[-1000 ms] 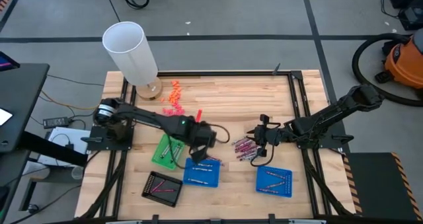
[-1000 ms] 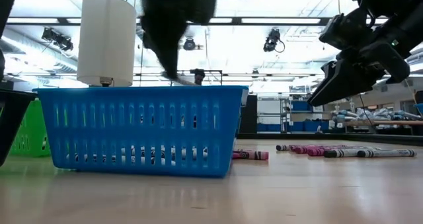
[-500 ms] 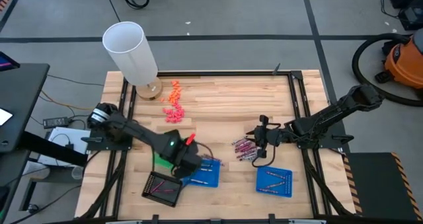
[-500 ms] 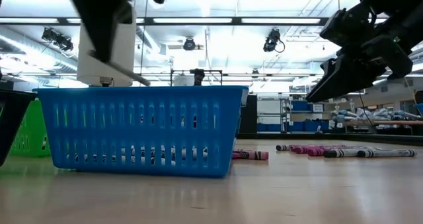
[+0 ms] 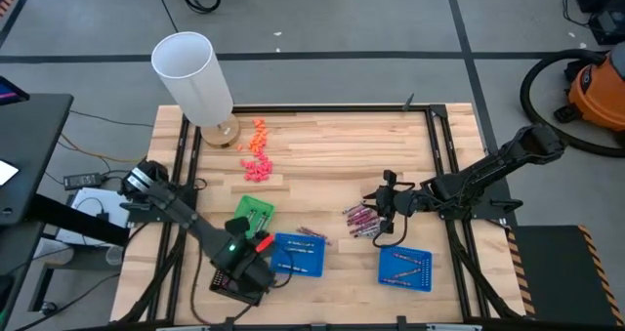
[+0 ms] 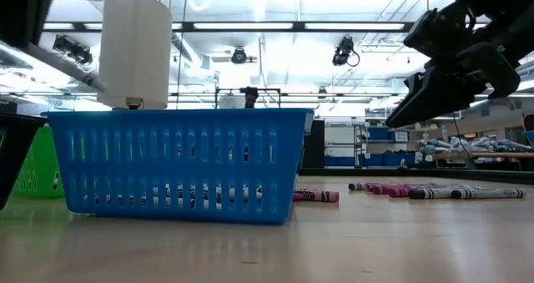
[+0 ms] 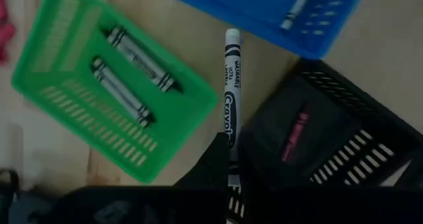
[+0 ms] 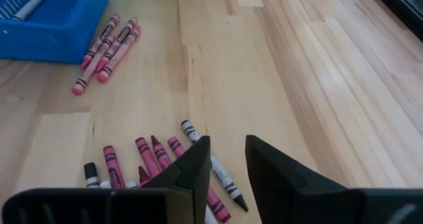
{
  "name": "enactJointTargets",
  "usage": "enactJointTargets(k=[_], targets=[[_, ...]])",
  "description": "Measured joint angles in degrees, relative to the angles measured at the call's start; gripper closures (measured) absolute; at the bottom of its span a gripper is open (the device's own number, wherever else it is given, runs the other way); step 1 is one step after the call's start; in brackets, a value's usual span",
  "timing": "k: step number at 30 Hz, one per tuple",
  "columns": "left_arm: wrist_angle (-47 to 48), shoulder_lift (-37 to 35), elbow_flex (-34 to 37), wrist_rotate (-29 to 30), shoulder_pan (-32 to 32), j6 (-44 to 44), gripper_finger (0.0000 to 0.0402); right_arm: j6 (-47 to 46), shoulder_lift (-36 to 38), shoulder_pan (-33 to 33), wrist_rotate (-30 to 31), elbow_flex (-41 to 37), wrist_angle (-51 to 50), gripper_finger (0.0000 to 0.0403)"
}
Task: Sort crayons
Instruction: Put the white crayon into the left blue basket
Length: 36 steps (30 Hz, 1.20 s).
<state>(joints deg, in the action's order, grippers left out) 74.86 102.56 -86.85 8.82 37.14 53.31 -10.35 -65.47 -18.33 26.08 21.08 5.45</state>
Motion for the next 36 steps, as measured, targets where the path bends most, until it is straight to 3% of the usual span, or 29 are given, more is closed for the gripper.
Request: enactJointTargets(k=[8, 11, 17, 25, 36], targets=[[-8.46, 0.05, 0.0, 15.02, 1.34, -8.73, 0.0388, -0.02, 0.0, 0.0, -0.06, 0.0, 0.57, 0.0296], [-13.63, 0.13, 0.43, 18.09, 0.42, -13.23, 0.0388, -0.02, 0.0, 0.0, -0.08, 0.0, 0.55, 0.0296], [-23.86, 0.17, 4.26, 18.42, -2.16, -19.58, 0.0388, -0.02, 0.0, -0.07, -0.6, 0.0, 0.57, 0.0296], [-30.72, 0.26, 10.34, 16.52, -3.73, -20.08, 0.0385, 0.0, 0.0, -0.34, -0.65, 0.0, 0.59, 0.0296], [-38.77, 0.24, 15.19, 12.94, -4.21, -21.09, 0.0322, -0.02, 0.0, -0.42, -0.65, 0.0, 0.94, 0.0296]])
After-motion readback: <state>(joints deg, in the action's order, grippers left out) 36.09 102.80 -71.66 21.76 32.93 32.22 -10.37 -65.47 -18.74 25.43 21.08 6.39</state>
